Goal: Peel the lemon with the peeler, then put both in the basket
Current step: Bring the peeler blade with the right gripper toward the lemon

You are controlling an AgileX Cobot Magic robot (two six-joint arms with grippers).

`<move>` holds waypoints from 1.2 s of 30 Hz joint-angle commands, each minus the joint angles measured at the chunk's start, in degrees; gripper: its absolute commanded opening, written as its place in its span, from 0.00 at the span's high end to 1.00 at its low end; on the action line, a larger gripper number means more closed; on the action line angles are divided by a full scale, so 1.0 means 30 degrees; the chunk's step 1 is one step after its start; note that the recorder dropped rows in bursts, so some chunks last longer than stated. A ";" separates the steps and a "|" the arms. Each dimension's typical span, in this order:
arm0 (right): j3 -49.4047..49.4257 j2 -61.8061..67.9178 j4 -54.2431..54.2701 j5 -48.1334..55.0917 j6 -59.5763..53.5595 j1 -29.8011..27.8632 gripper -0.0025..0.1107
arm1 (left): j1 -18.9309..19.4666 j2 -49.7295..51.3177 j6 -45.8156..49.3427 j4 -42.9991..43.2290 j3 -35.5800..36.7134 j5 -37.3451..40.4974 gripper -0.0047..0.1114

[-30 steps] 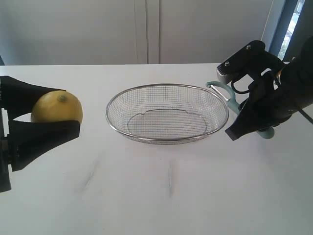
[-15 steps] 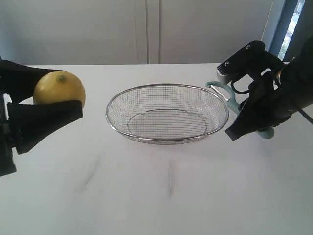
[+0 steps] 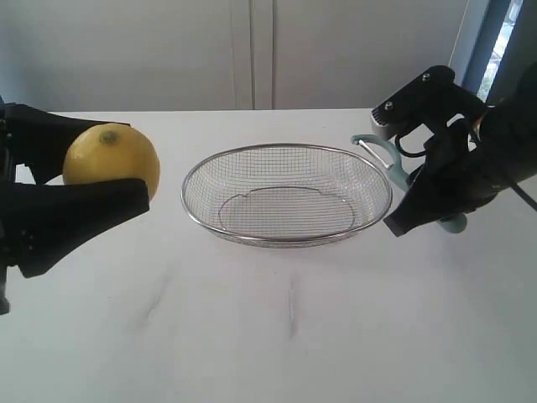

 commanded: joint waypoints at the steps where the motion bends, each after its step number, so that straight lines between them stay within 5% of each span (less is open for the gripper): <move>1: 0.0041 -0.0052 0.0015 -0.1342 -0.0007 -0.0150 0.98 | -0.0072 -0.0036 0.3077 -0.0731 0.0073 0.0774 0.96; 8: 0.0041 0.0040 0.2419 -0.1392 0.4193 -0.0150 0.98 | -0.0622 -0.0036 0.3077 -0.0731 0.0073 0.0447 0.96; 14: 0.0126 0.0259 0.4237 0.0624 0.4065 -0.0150 0.98 | -0.0771 -0.0036 0.3077 -0.0731 0.0073 0.0216 0.96; 23: 0.2144 0.0191 1.3529 0.2139 -0.4137 0.0398 0.98 | -0.0771 -0.0036 0.3077 -0.0731 0.0073 -0.0582 0.96; 36: 0.4021 0.0191 2.1498 0.0101 -0.9086 0.3361 0.98 | -0.0771 -0.0036 0.3077 -0.0731 0.0073 -0.0914 0.96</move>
